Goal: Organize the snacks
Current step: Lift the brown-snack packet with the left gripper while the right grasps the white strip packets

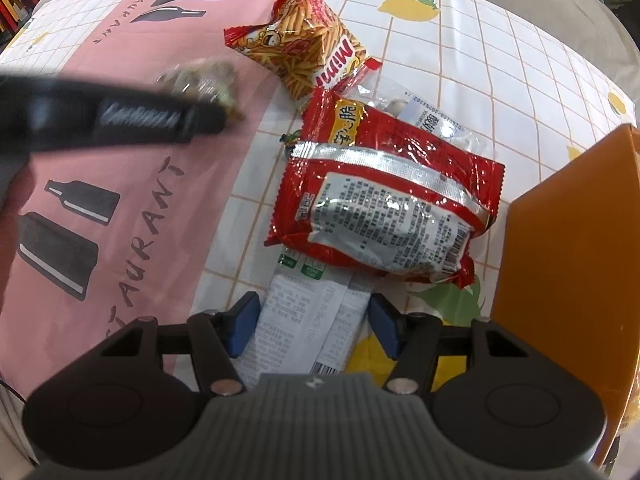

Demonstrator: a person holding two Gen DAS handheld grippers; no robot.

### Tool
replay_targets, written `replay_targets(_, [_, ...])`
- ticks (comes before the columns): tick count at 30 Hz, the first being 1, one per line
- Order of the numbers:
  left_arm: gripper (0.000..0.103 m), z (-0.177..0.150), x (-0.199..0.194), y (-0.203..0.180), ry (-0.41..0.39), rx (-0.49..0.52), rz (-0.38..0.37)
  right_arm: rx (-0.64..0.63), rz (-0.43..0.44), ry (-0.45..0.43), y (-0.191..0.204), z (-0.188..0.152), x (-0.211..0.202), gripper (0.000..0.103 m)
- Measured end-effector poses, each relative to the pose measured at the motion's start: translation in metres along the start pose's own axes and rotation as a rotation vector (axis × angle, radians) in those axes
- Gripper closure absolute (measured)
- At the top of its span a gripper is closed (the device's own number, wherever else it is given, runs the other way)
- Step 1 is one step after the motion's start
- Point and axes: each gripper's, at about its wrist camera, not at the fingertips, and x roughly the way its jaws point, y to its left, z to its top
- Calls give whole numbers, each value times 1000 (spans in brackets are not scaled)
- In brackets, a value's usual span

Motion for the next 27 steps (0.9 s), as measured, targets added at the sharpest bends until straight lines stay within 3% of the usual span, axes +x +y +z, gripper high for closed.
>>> replay_targets(11, [72,-70,-41,-23,140,68,-64,-15,8,-2,2,-39,-14,41])
replay_targets(18, [68,-81,-47,-16,165,67,-90,-24,19,-3,7,-52,-11,17])
replay_targets(20, [50,-80,-50,-15,152,69,-90,-15,17,-17,6,-52,-11,16])
replay_targets(23, [31,-81,-58,-7,122,37,-112,35,19,-8,2,-54,-9,7])
replay_targets(27, [24,-81,-64,5,100,-72,-144,70,28,-30,-4,-59,-9,4])
